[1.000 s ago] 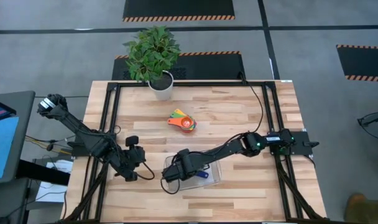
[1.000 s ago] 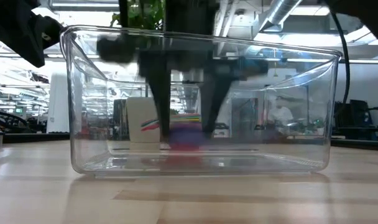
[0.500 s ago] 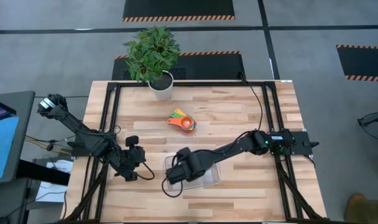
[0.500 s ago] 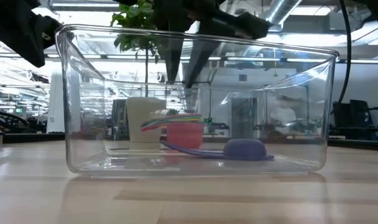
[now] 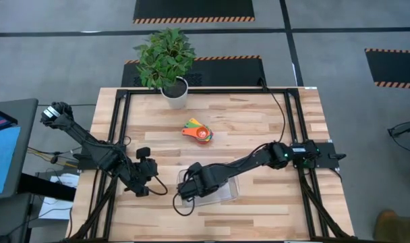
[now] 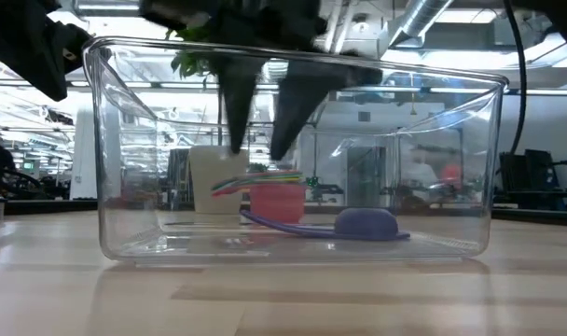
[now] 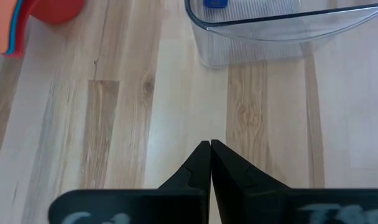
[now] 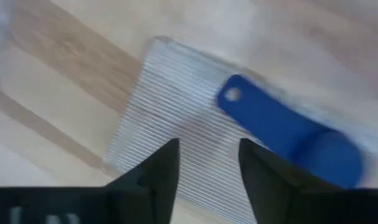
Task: Nest measuring cups in basket
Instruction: Stack the dark blue measuring cups on top of the orange measuring cups
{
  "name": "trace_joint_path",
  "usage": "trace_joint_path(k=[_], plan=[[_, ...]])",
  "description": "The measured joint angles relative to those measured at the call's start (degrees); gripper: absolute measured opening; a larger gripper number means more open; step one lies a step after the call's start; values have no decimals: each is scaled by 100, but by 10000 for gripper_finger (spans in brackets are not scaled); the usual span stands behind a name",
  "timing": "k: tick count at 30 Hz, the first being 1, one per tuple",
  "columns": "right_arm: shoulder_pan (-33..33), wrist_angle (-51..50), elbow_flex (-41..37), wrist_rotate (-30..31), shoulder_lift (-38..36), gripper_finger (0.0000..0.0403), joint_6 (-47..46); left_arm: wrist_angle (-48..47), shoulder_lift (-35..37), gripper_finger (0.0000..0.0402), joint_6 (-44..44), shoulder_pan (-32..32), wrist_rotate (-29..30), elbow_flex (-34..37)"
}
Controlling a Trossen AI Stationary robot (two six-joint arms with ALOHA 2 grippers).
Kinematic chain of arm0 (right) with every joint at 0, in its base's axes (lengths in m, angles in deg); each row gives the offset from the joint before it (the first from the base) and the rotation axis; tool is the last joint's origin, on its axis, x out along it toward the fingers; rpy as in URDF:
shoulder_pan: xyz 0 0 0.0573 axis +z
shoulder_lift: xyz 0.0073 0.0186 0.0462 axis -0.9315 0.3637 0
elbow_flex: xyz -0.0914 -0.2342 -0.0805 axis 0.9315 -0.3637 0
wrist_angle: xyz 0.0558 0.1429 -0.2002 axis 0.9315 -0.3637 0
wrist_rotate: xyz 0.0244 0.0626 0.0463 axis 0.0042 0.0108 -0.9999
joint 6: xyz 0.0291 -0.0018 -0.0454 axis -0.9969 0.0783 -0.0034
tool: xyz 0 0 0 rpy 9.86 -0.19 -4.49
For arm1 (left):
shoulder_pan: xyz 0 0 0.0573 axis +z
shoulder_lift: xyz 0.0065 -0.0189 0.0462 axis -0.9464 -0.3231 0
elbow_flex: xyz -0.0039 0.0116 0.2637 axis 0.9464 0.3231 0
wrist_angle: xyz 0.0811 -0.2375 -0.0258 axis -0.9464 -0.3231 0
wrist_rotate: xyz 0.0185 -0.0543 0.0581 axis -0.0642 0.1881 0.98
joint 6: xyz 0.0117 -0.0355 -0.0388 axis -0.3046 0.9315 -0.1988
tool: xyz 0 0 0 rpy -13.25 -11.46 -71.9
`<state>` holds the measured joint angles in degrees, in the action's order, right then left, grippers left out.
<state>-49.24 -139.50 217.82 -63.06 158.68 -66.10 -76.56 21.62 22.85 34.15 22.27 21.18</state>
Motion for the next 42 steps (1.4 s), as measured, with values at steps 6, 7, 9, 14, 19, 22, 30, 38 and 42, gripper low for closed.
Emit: trace_joint_path(k=[6, 7, 9, 14, 19, 22, 30, 38, 42], plan=[[-98, 154, -14, -94, 217, 241, -418, 5, 0, 0, -1, 2, -26, 0], [-122, 137, -15, -98, 240, 245, -497, 11, 0, 0, -2, 1, -28, 0], [-179, 169, 12, -89, 350, 248, -598, 14, 0, 0, -2, 0, -52, 0], [-254, 260, 5, -118, 565, 244, -756, 27, 0, 0, 30, 0, -143, 0], [-270, 341, 8, -95, 653, 231, -921, 43, 0, 0, 47, 2, -225, 0], [-268, 322, 8, -116, 651, 223, -928, 42, 0, 0, 51, 1, -229, 0], [-248, 309, 4, -118, 651, 190, -886, 43, 0, 0, 62, 0, -229, 0], [-240, 393, 2, -189, 651, 89, -789, 43, 0, 0, 59, 0, -222, 0], [-225, 572, 2, -266, 651, 19, -650, 42, 0, 0, 0, 0, -220, 0]])
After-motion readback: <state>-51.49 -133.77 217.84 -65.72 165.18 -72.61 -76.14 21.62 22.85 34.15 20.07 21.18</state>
